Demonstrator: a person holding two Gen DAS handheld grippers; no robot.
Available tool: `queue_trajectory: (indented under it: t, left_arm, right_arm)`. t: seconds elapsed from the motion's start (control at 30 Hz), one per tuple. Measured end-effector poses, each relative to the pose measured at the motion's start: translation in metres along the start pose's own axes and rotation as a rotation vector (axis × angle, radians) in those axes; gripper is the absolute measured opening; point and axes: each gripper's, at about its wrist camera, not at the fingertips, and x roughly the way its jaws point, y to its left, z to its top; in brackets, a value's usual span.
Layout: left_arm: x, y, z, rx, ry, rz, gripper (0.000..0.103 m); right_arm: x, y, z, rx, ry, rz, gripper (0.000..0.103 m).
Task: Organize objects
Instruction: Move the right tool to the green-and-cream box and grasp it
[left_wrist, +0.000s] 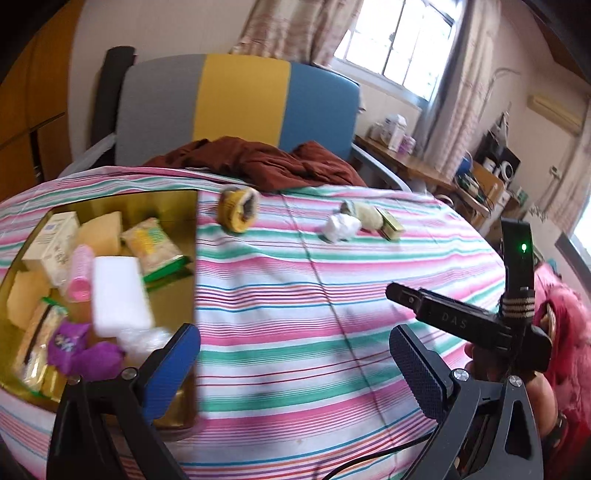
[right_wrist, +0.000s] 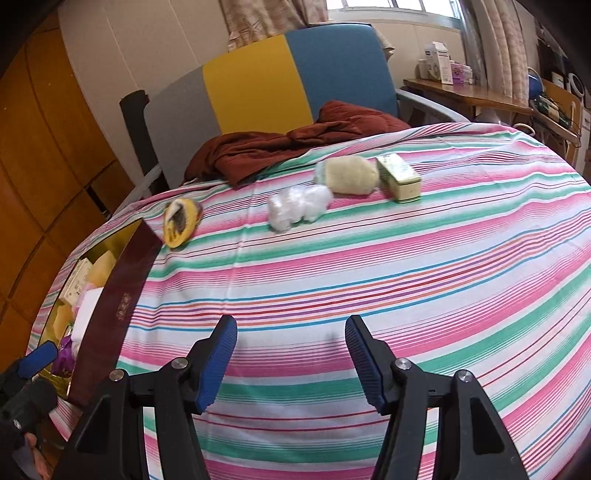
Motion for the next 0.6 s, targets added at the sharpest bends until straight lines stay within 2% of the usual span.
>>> queue_trajectory:
  t: [0.27,0.43,0.6]
  left_arm:
    - [0.036,-0.034,0.006,0.059,0.066,-0.029,0.103]
    - [0.060,-0.047,0.013,0.074,0.117,-0.038,0.103]
    - [0.083,-0.056,0.028,0.075,0.135,-0.039,0.103]
  right_arm:
    - [0.006,-0.035,0.012,0.000,-0.014,-0.052,0.062]
    - [0.017,-0.069,0.031,0.028,-0.011,-0.091,0.062]
    - [0.031,-0.094,0.058,0.052,-0.028,-0.126,0.062]
